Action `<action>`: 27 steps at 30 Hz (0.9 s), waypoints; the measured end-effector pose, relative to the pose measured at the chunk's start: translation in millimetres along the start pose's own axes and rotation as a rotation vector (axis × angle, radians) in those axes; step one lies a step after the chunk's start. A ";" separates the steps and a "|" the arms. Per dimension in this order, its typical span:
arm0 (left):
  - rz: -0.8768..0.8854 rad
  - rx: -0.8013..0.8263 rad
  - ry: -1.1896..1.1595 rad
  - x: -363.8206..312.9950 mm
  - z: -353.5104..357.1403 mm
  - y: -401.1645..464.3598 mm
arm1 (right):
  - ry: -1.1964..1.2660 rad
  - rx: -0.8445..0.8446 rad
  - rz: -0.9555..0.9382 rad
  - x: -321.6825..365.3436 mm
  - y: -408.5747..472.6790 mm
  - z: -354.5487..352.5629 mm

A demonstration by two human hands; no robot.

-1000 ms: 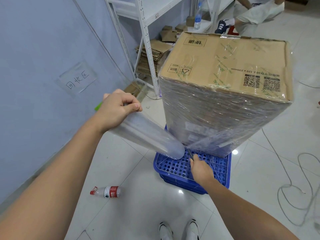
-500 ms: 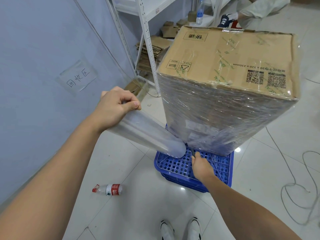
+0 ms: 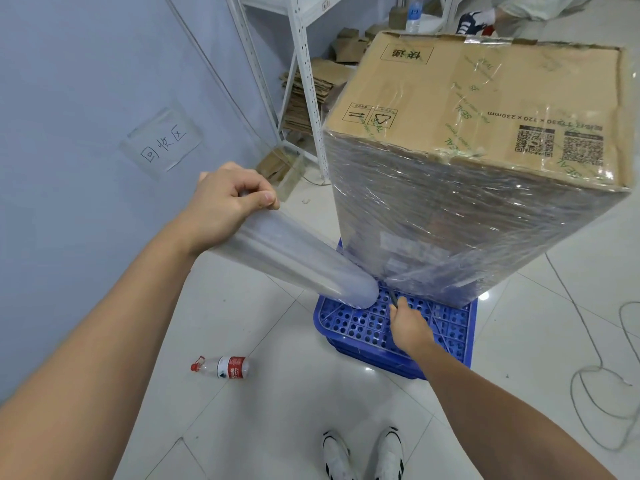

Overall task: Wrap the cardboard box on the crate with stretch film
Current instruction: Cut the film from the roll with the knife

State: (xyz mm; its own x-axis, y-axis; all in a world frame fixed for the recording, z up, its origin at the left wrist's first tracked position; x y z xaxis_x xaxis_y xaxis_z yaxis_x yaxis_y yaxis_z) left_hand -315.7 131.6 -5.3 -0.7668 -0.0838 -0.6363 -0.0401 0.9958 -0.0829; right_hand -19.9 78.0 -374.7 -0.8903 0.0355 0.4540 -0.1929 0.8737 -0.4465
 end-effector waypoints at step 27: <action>0.013 0.014 0.007 1.8 1.2 2.4 | -0.019 0.073 0.071 -29.8 -5.0 24.5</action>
State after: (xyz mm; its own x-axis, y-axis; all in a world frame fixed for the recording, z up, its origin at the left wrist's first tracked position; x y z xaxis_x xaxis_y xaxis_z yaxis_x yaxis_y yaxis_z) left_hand -316.4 133.7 -7.5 -0.7717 -0.0701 -0.6321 -0.0208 0.9962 -0.0851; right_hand -2.4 60.7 -404.8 -0.9102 0.0864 0.4051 -0.1580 0.8315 -0.5325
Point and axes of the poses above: each hand's wrist, its own y-axis towards the middle knuckle, its own z-axis out of the palm, x = y × z, the point moved 8 cm from there along y, towards the middle knuckle, and after that the axes turned 10 degrees about -z, right-handed, at the moved point
